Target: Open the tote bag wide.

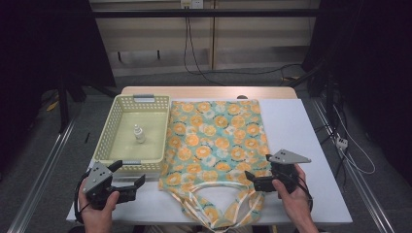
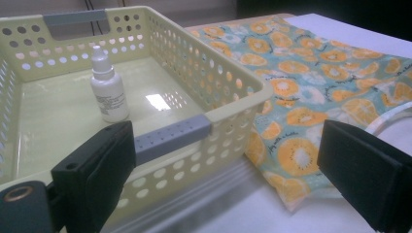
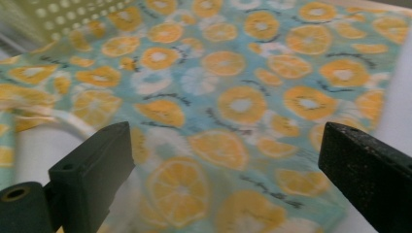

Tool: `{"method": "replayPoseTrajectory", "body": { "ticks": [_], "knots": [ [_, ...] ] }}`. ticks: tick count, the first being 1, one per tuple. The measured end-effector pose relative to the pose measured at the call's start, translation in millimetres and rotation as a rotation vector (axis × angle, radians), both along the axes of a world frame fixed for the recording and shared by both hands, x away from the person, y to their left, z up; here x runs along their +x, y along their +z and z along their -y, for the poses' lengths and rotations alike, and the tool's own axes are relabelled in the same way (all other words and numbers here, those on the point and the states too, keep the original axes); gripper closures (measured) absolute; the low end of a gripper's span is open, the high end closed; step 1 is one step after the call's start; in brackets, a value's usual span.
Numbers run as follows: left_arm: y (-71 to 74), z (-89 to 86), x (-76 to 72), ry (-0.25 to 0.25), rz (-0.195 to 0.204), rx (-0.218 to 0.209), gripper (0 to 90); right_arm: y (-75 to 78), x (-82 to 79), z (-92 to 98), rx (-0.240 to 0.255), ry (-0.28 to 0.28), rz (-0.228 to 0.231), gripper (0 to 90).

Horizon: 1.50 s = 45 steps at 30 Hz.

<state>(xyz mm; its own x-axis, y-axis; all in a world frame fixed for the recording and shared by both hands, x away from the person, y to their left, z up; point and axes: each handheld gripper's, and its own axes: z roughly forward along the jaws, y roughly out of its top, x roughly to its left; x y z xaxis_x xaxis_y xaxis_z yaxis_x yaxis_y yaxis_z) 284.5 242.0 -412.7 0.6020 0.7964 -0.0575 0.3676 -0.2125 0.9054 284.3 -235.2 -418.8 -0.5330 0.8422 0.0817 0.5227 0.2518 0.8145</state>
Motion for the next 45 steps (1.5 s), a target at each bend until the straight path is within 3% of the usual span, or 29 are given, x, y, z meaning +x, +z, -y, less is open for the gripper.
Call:
{"method": "replayPoseTrajectory", "body": {
  "ticks": [8, 11, 19, 26, 29, 35, 37, 39, 42, 45],
  "knots": [
    [1.0, 2.7, 1.0, -0.027, -0.01, -0.001, 6.9, 6.1, -6.8, -35.8, -0.053, 0.165, -0.045, 17.4],
    [0.5, 4.7, 1.9, -0.037, -0.016, 0.002, 7.6, 3.9, -9.9, -47.6, -0.054, 0.257, -0.074, 17.0],
    [0.3, 3.7, 0.9, -0.029, -0.029, -0.005, 7.6, -1.5, -15.5, -82.5, -0.087, 0.393, -0.131, 27.9],
    [1.0, 5.8, -2.0, -0.038, -0.039, 0.016, 8.3, -9.4, -17.7, -102.4, -0.097, 0.463, -0.167, 40.1],
    [0.8, 6.9, -2.2, -0.043, -0.046, 0.03, 8.3, -14.0, -21.1, -113.6, -0.125, 0.513, -0.187, 44.3],
    [0.3, 7.9, -2.1, -0.044, -0.042, 0.038, 8.4, -19.1, -24.6, -120.9, -0.172, 0.543, -0.191, 49.9],
    [0.6, 7.5, -2.8, -0.036, -0.038, 0.028, 8.4, -21.6, -27.2, -124.1, -0.208, 0.553, -0.19, 51.9],
    [1.1, 6.8, -3.7, -0.035, -0.034, 0.028, 8.4, -25.7, -30.2, -127.6, -0.254, 0.562, -0.188, 56.7],
    [0.5, 7.7, -5.4, -0.045, -0.042, 0.031, 8.4, -24.8, -31.6, -129.6, -0.25, 0.578, -0.177, 76.5],
    [0.3, 8.3, -7.9, -0.068, -0.049, 0.036, 8.4, -25.6, -27.9, -129.3, -0.219, 0.577, -0.189, 90.0]
  ]
}}
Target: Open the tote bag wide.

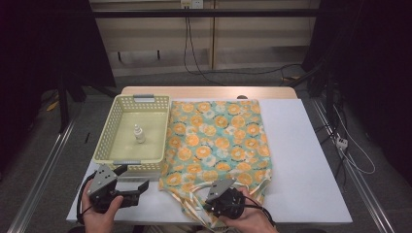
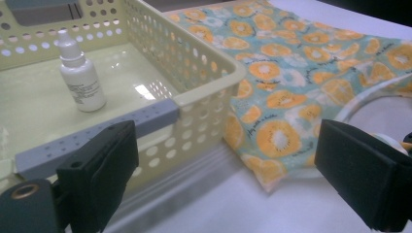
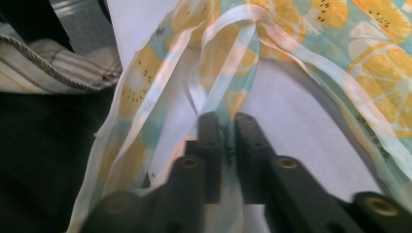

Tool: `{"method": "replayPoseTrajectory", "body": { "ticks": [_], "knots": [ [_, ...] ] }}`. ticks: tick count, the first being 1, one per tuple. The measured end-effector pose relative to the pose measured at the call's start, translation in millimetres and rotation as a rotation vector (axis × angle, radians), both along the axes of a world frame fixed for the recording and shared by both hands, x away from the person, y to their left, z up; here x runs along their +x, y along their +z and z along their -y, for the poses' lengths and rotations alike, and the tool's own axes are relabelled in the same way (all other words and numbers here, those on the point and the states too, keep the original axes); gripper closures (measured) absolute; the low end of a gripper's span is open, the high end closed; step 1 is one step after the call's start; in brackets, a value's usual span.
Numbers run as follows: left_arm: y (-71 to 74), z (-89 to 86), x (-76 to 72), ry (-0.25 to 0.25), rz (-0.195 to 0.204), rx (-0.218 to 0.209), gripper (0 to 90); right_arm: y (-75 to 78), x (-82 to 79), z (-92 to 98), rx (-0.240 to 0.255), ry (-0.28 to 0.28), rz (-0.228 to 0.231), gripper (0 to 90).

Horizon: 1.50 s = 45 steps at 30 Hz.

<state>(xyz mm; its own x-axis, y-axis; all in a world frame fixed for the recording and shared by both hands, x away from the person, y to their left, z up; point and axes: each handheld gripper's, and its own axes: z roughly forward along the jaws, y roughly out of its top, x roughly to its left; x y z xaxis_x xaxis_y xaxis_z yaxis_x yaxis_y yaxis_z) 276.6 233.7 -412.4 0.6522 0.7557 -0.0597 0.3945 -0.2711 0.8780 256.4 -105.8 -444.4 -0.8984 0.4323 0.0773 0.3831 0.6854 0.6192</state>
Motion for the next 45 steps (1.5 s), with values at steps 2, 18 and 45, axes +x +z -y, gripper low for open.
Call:
{"method": "replayPoseTrajectory", "body": {
  "ticks": [2, 18, 45],
  "knots": [
    [-0.1, -0.6, -2.3, -0.004, -0.008, 0.0, 8.4, -0.7, 2.5, 1.4, 0.018, -0.014, -0.011, 90.0],
    [-3.0, -3.1, 0.8, -0.005, -0.013, 0.016, 8.2, 36.6, 38.2, 27.5, 0.189, -0.138, 0.064, 90.0],
    [-3.4, -2.5, 2.1, -0.023, -0.012, 0.02, 8.1, 21.0, 160.9, 43.2, 0.191, -0.311, 0.012, 90.0]
  ]
}}
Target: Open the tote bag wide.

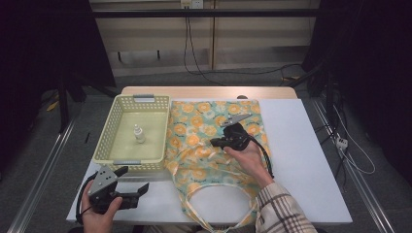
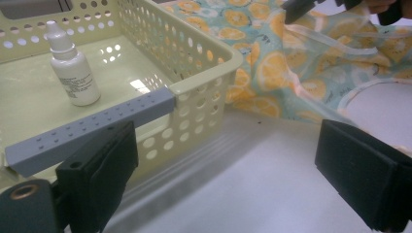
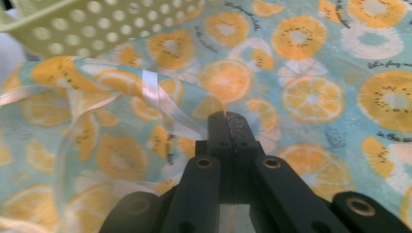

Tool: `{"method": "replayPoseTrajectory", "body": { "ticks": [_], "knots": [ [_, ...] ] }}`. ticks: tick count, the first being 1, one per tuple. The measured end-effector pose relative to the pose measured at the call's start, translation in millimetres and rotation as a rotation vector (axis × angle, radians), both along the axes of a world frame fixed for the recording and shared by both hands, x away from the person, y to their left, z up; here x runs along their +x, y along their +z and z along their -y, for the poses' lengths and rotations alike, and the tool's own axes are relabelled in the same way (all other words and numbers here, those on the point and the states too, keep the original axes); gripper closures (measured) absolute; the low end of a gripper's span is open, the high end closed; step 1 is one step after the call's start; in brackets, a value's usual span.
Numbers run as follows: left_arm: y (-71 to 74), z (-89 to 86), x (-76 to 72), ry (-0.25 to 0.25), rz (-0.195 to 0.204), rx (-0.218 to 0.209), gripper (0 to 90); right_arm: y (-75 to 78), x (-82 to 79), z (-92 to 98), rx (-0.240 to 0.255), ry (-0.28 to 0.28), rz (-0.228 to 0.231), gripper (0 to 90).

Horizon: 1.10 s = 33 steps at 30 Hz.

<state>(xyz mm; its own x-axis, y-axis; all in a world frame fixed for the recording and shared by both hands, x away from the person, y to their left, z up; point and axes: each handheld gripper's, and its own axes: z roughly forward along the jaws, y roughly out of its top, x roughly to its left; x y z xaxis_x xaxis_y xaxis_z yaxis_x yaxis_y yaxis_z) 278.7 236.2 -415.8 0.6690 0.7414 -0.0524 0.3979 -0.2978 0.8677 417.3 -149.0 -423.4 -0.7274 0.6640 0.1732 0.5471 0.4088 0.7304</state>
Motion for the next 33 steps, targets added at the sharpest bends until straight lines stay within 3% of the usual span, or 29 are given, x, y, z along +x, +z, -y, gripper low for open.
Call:
{"method": "replayPoseTrajectory", "body": {
  "ticks": [6, 10, 13, 20, 27, 32, 33],
  "knots": [
    [0.0, -0.3, 0.5, 0.001, 0.001, 0.001, 8.2, -15.8, 13.3, 1.5, -0.049, -0.036, -0.019, 90.0],
    [-0.2, -0.6, 0.7, 0.001, -0.003, 0.001, 8.1, -19.3, 12.7, 3.6, -0.068, -0.054, -0.018, 78.1],
    [-0.2, -0.6, 0.6, 0.0, -0.002, -0.002, 8.1, -13.3, 9.0, 7.2, -0.05, -0.068, 0.001, 66.8],
    [-0.1, -0.2, 0.4, 0.002, 0.001, 0.0, 8.1, 1.5, -10.4, 13.7, -0.022, -0.035, 0.018, 48.7],
    [-0.3, 0.2, 0.7, -0.001, 0.002, 0.005, 8.1, 14.9, -38.6, 22.7, -0.016, -0.025, 0.049, 39.5],
    [-0.4, 0.7, 0.6, -0.001, 0.004, 0.002, 8.2, 22.1, -56.4, 25.8, -0.007, -0.022, 0.082, 39.9],
    [-0.6, 0.9, 0.6, 0.0, 0.003, 0.001, 8.2, 25.7, -62.5, 26.8, 0.003, -0.007, 0.091, 43.9]
  ]
}}
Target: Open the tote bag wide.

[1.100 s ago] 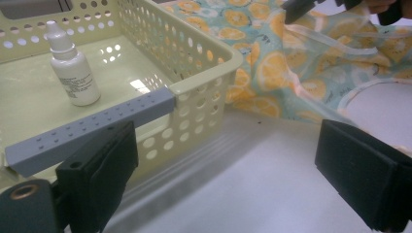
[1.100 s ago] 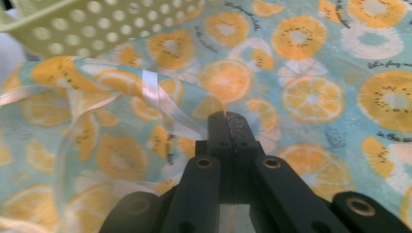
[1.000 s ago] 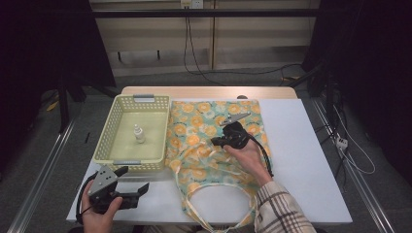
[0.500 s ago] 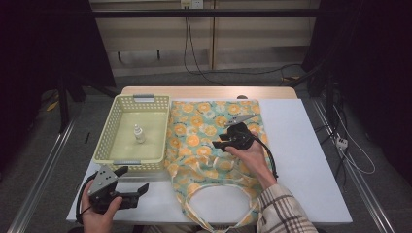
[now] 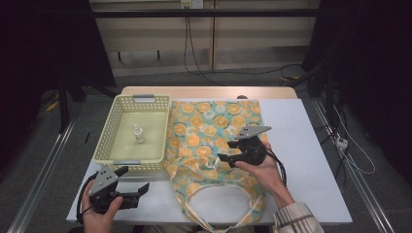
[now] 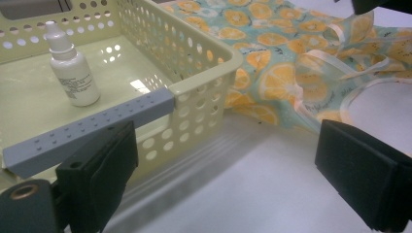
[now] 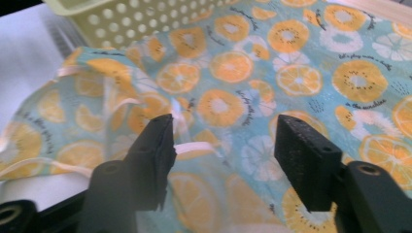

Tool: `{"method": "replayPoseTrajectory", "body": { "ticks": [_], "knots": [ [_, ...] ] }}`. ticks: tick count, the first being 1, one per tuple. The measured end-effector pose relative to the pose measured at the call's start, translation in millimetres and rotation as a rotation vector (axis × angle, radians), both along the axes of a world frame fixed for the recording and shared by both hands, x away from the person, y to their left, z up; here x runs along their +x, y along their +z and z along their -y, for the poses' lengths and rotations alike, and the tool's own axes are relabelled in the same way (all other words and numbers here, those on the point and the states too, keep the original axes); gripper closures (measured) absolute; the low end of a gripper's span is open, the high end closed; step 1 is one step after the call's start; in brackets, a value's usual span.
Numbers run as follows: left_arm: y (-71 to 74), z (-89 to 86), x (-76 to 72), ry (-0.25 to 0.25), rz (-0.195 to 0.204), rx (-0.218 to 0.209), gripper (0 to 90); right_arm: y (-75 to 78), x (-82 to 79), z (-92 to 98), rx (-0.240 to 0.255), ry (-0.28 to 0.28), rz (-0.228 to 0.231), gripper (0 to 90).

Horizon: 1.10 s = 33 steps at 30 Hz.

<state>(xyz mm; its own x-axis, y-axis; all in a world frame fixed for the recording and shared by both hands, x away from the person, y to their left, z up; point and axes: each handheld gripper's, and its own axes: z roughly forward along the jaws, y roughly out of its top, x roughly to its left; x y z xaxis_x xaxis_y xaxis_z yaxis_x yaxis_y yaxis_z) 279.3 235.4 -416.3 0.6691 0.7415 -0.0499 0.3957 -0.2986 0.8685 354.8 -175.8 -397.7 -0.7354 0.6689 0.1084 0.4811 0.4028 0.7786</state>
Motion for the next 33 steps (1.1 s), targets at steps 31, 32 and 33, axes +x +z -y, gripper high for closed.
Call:
{"method": "replayPoseTrajectory", "body": {
  "ticks": [31, 32, 33],
  "knots": [
    [-0.2, 0.2, 0.3, -0.01, 0.0, -0.001, 8.2, -49.3, -29.9, -23.2, -0.208, 0.137, -0.09, 56.7],
    [0.0, 0.1, 0.4, -0.012, -0.002, 0.002, 8.2, -49.3, -29.9, -23.2, -0.208, 0.137, -0.09, 56.7],
    [0.0, 0.1, 0.3, -0.011, -0.002, 0.003, 8.2, -49.9, -29.3, -22.7, -0.209, 0.137, -0.09, 59.9]
  ]
}}
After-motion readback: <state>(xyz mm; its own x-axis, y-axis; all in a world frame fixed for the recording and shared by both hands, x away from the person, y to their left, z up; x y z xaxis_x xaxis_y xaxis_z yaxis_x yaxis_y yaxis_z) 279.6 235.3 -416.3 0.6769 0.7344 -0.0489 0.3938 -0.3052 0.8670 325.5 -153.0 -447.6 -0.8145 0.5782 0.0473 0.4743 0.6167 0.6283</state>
